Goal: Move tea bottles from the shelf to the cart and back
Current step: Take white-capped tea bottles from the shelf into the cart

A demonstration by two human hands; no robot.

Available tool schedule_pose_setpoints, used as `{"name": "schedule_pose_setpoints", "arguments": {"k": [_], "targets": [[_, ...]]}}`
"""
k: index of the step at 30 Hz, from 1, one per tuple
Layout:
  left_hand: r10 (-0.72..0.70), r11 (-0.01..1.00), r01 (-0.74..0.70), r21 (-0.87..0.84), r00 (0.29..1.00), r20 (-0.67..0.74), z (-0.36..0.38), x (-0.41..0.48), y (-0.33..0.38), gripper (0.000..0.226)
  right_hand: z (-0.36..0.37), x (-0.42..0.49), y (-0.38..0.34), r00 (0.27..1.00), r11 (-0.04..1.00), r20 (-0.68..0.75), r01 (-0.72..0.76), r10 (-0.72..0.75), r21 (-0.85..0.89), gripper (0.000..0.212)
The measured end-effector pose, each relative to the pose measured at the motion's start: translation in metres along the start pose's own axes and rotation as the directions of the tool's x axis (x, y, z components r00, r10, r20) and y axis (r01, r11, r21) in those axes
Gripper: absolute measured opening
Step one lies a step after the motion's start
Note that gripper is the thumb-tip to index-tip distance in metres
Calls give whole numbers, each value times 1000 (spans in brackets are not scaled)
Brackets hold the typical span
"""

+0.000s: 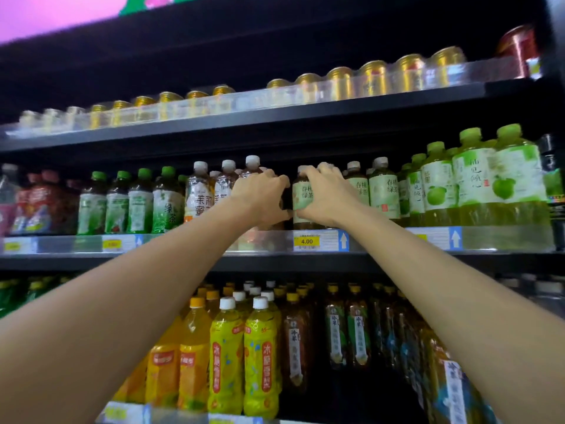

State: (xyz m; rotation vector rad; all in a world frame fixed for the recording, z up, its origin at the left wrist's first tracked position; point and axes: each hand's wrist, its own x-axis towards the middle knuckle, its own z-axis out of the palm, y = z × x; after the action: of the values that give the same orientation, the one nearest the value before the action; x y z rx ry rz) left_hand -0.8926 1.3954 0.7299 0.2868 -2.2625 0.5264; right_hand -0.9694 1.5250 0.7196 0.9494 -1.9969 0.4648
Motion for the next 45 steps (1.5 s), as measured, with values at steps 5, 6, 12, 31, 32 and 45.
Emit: {"name": "schedule_pose_setpoints", "arguments": {"k": [5, 6, 12, 31, 32, 45], "targets": [[-6, 999, 6, 42, 1000, 6, -15, -46, -38, 69, -5, -15, -58, 1000, 999, 25, 15, -16, 45, 78], [-23, 999, 22, 38, 1000, 14, -18, -57, -47, 67, -4, -19, -71, 999, 998, 34, 18, -20, 55, 78], [-128, 991, 125, 41, 988, 92, -34, -125, -109, 66, 2, -43, -152, 994, 993, 72, 71, -78, 96, 72], [-656, 716, 479, 508, 711, 254, -78, -411, -365, 68, 103, -88, -496, 825, 755, 173, 381, -538, 533, 80], [-687, 687, 494, 533, 681, 254, -78, -426, -377, 68, 112, -90, -515, 809, 735, 172, 393, -562, 552, 78], [-866, 448, 542, 711, 459, 196, -62, -558, -501, 70, 232, -112, -720, 605, 511, 175, 441, -776, 738, 84]]}}
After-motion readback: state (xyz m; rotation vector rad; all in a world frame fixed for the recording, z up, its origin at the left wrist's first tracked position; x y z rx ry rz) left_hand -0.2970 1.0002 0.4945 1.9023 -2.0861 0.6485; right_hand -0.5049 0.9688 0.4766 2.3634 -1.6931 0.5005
